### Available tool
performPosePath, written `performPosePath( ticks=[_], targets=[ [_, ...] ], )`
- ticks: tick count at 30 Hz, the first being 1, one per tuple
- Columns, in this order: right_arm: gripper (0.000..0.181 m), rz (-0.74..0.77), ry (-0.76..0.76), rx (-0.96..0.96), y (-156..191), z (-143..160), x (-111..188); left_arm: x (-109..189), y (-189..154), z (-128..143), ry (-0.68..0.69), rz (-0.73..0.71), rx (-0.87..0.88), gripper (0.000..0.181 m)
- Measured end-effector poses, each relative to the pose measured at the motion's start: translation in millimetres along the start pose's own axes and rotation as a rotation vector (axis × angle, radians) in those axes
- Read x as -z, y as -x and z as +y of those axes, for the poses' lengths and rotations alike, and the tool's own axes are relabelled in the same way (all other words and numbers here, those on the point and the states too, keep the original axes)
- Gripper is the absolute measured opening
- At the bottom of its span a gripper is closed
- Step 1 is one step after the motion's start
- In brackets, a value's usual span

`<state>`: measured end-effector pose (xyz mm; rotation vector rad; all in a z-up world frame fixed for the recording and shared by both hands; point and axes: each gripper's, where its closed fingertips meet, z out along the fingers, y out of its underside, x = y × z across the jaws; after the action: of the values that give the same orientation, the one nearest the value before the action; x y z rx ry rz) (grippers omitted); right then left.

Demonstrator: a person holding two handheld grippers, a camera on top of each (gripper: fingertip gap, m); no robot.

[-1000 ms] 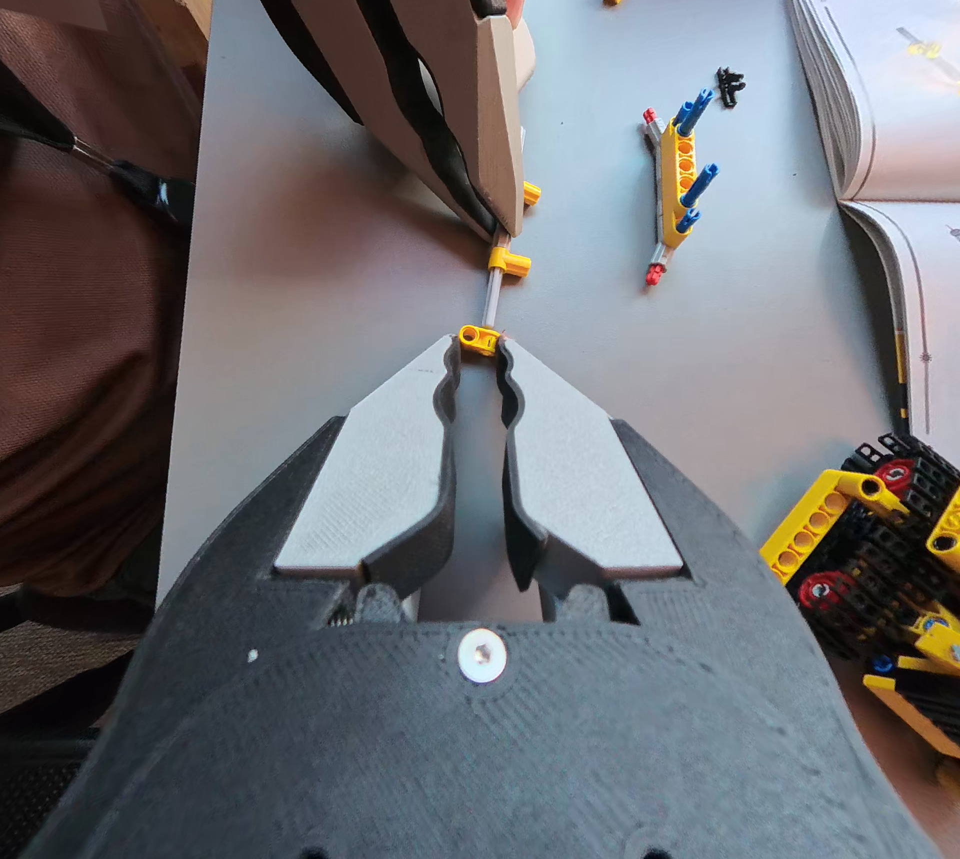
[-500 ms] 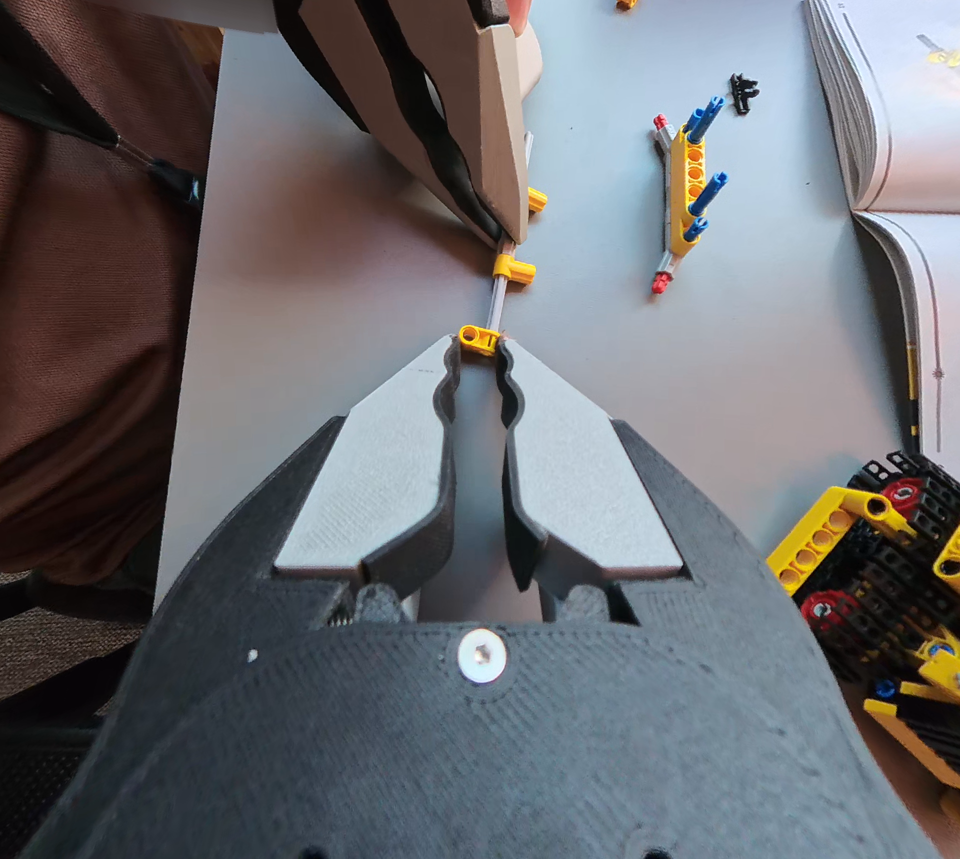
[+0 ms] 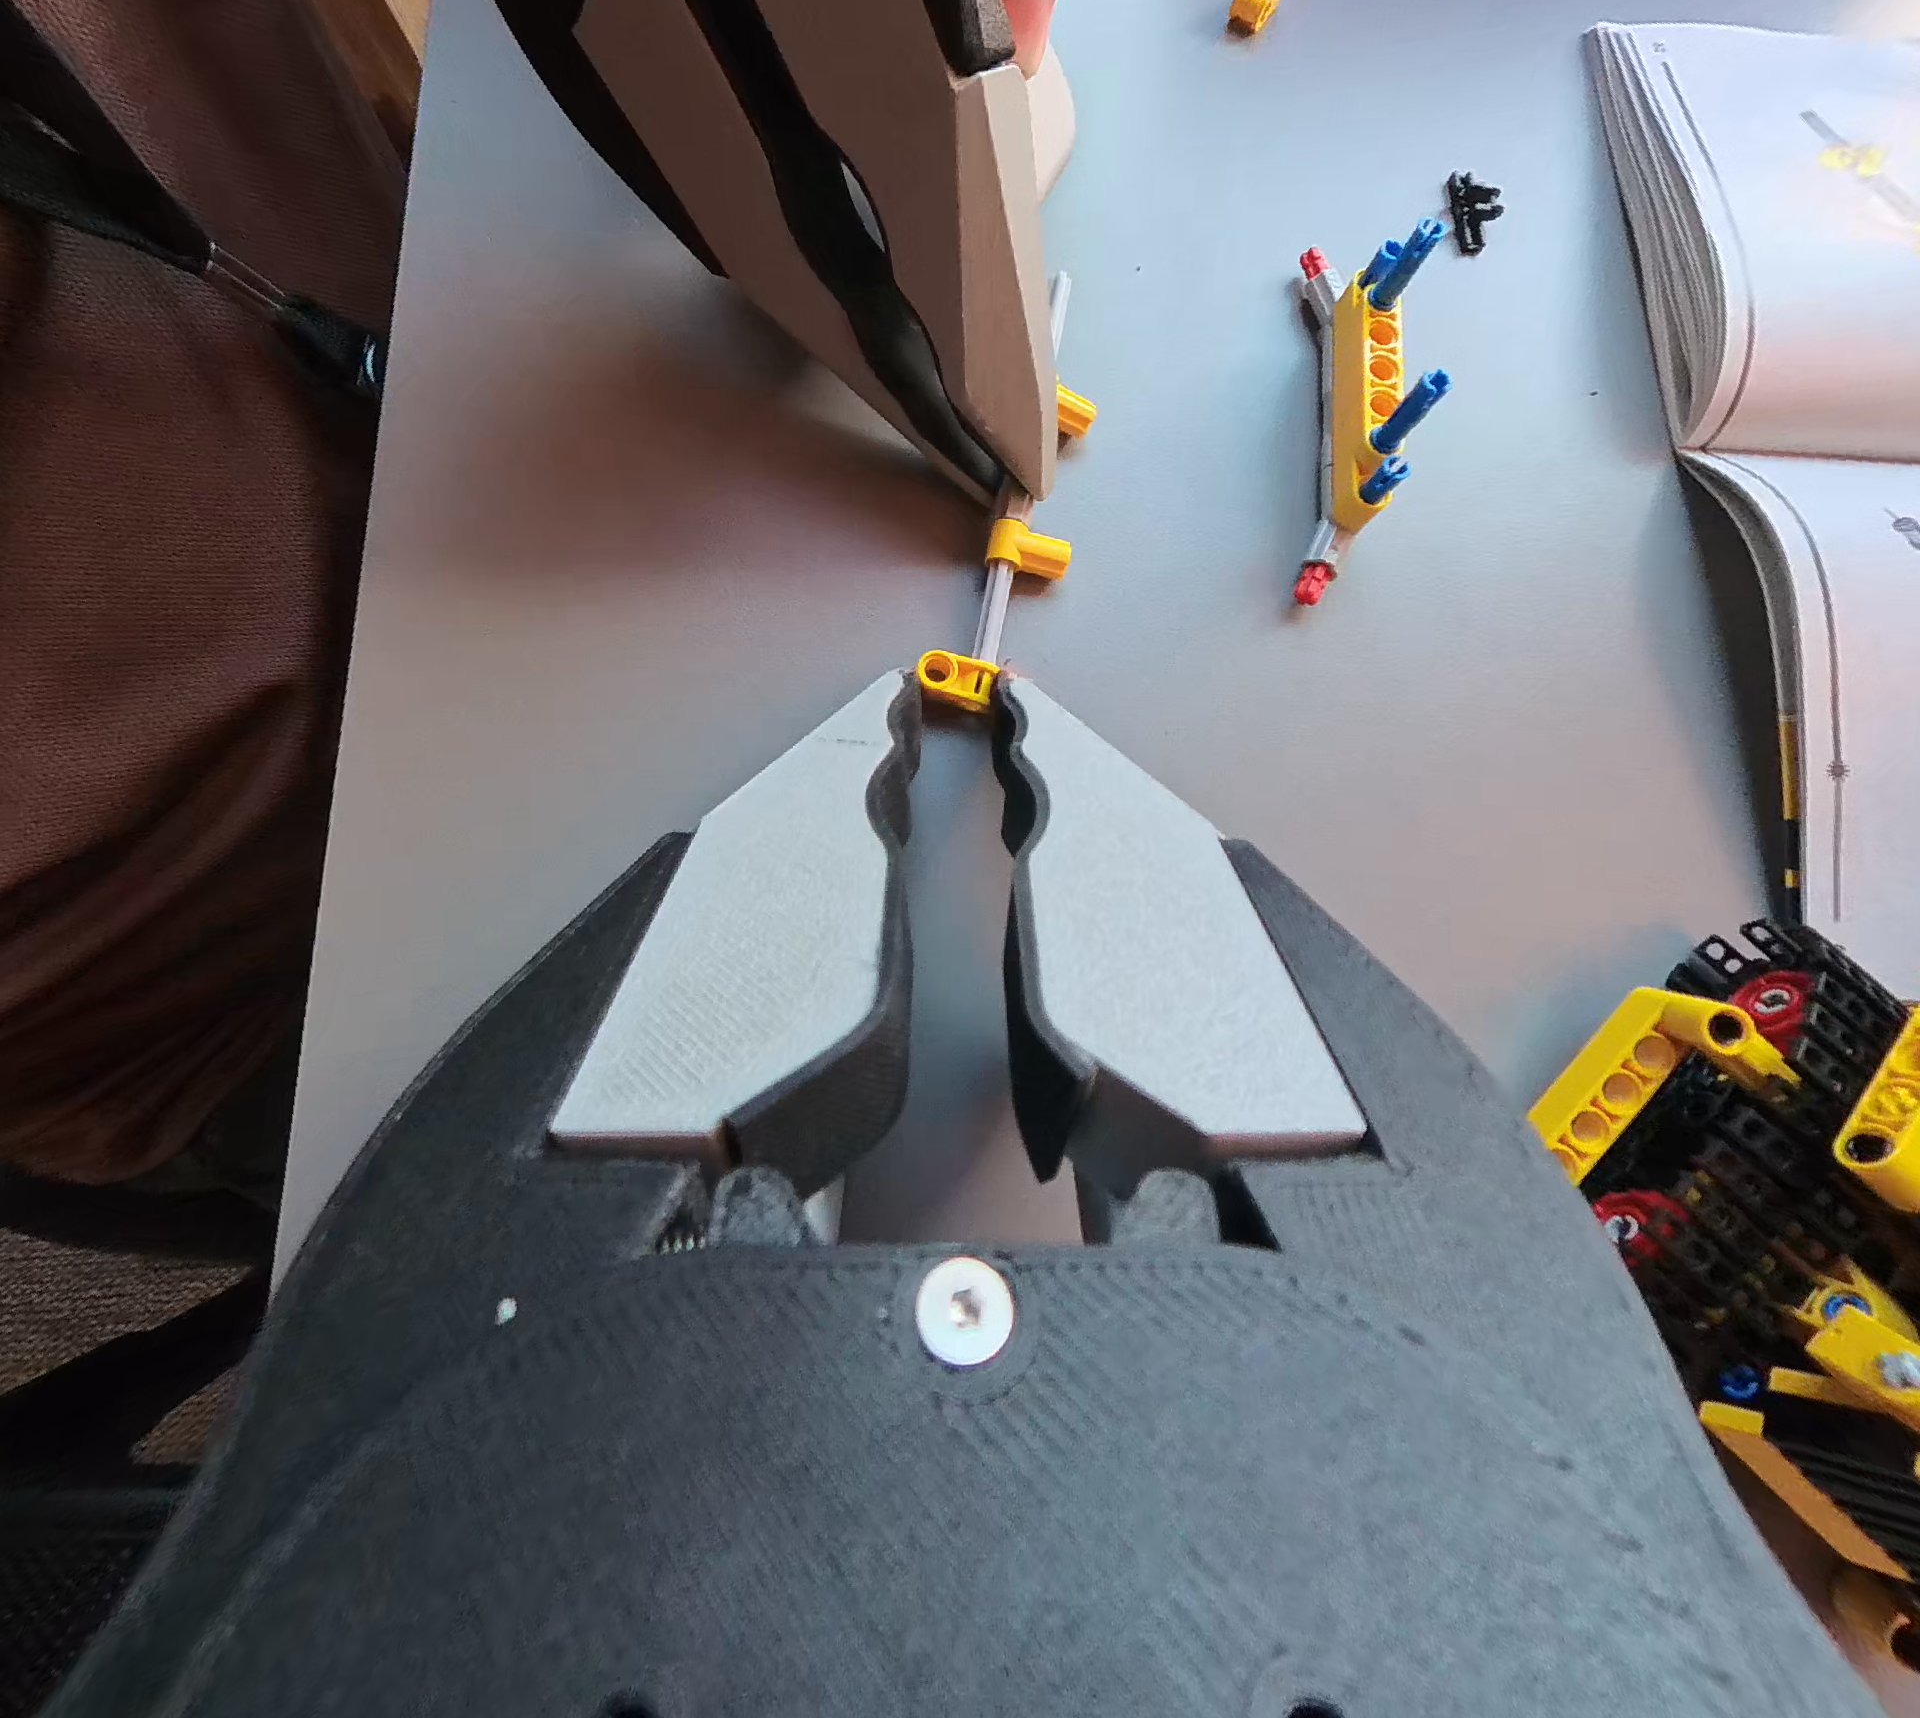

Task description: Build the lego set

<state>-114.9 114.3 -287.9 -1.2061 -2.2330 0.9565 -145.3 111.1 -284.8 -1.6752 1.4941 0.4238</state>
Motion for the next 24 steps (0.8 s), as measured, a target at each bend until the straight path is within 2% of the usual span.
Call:
performPosePath(
  ticks=[1,24],
  targets=[
    [0.01,-0.004,0.001,-0.003,0.0,-0.3,-0.3,-0.1,0.3,0.4,0.003,0.005,0.006,0.003],
    [0.011,0.042,0.015,0.001,-6.4,-3.1,-4.8,-1.7,3.9,6.1,0.054,-0.008,0.021,0.002]
  ],
)
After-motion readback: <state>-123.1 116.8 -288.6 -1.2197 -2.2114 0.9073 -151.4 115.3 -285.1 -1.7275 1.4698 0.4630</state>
